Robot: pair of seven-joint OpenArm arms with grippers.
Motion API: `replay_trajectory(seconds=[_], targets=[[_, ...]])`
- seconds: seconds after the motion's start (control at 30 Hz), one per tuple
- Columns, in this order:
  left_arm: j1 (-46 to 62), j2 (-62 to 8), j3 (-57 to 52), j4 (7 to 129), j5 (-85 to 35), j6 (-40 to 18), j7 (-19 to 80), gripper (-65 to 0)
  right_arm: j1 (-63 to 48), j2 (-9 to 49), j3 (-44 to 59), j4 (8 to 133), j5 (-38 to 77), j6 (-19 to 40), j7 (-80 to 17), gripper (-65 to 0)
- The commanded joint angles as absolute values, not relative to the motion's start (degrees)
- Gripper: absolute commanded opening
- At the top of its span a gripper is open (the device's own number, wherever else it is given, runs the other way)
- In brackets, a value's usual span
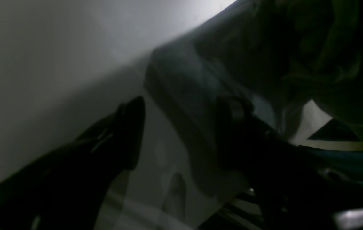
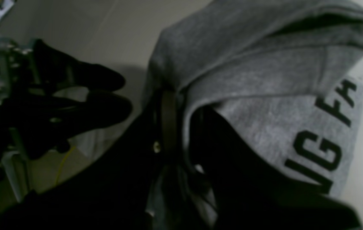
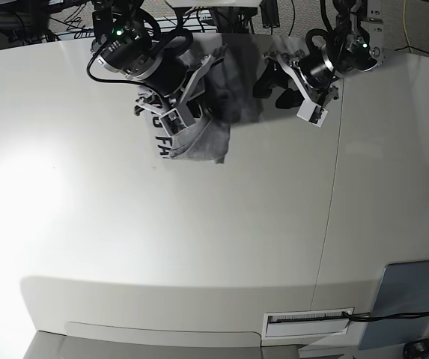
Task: Fold the T-shirt properly
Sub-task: 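Grasp the folded bundle with both grippers and lift it off the table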
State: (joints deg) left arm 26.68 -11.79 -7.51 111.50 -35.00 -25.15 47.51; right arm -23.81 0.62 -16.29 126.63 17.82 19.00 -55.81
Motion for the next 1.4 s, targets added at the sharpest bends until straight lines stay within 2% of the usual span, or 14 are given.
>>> replay_trajectory(seconds=[0.0, 0.47, 0.67, 0.93, 1.07, 1.13, 1.17, 1.3, 1.37], targets=[[26.70, -12.08, -7.57, 112.33, -35.97, -25.54, 46.68, -29.6, -23.66, 0.45, -16.99, 126.93, 18.48, 18.90, -53.82, -65.0], [26.68, -12.10, -7.60, 112.33, -35.94, -25.54, 46.68, -29.6, -23.64, 0.47, -24.53, 122.43, 18.46, 19.07, -50.35, -65.0], [26.68, -12.53, -8.36, 113.25, -35.99, -25.67, 46.63, -29.6, -23.62, 0.47, -24.56, 122.43, 18.57, 26.83, -50.33, -65.0], [26.68, -12.53, -15.66, 117.58, -36.86, -26.44, 46.68, -29.6, -23.64, 0.49, -24.53, 122.43, 18.55, 27.90, -49.28, -65.0], [26.68, -12.53, -19.90, 118.26, -40.40, -27.33, 46.74, -29.6, -23.64, 0.49, -24.53, 122.43, 18.55, 35.05, -49.28, -65.0], [26.68, -12.56, -21.21, 118.26, -41.17, -27.33, 47.31, -29.6, -23.64, 0.49, -24.56, 122.43, 18.55, 36.75, -49.30, -65.0], [26.68, -12.53, -21.63, 118.26, -41.19, -27.33, 47.72, -29.6, -23.64, 0.49, -24.56, 122.43, 18.52, 36.88, -49.28, -62.2], [26.68, -12.53, -21.85, 118.26, -41.17, -29.32, 48.73, -29.6, -23.64, 0.49, -24.56, 122.45, 18.37, 36.60, -48.49, -37.7], [26.68, -12.56, -21.85, 118.26, -41.17, -29.50, 48.69, -29.6, -23.62, 0.49, -24.56, 122.43, 19.22, 36.62, -47.33, -33.2]])
